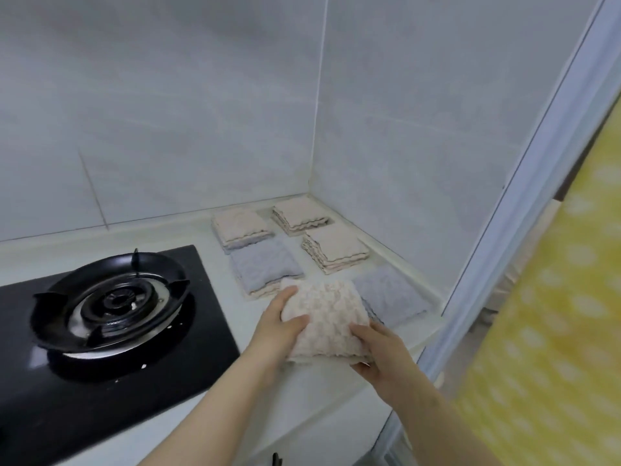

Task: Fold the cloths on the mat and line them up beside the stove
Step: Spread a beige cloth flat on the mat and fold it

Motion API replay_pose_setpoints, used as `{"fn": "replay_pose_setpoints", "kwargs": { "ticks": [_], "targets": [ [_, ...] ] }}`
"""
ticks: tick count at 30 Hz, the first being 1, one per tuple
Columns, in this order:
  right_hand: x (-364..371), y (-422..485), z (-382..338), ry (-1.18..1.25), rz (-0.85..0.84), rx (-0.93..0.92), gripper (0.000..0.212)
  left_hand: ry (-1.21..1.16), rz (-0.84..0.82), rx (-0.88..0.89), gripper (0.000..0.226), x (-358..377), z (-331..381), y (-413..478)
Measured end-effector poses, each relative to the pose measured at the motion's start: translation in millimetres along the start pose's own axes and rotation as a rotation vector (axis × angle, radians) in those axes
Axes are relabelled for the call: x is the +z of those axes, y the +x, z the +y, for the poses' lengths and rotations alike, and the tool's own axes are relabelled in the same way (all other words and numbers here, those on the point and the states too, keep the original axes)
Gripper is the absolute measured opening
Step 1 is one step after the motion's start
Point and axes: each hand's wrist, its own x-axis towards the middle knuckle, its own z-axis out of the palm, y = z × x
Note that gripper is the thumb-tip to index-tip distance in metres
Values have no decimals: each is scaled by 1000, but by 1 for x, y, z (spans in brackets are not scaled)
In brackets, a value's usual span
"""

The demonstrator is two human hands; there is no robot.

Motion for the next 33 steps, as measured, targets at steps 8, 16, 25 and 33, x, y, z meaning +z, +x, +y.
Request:
{"fn": "replay_pose_setpoints", "kwargs": {
  "ticks": [8, 16, 25, 33],
  "targets": [
    [-77, 80, -55, -74, -70, 60, 20, -150, 149, -147, 26, 97, -3, 54],
    [-130, 132, -92, -157, -72, -2, 31, -78, 188, -199, 24, 157, -7, 90],
    [-152, 169, -93, -394, 15, -246, 39, -21, 179, -282, 29, 182, -24, 120],
    [-162, 179, -86, -759, 26, -393, 39, 2, 195, -285, 31, 189, -40, 131]
  ]
}}
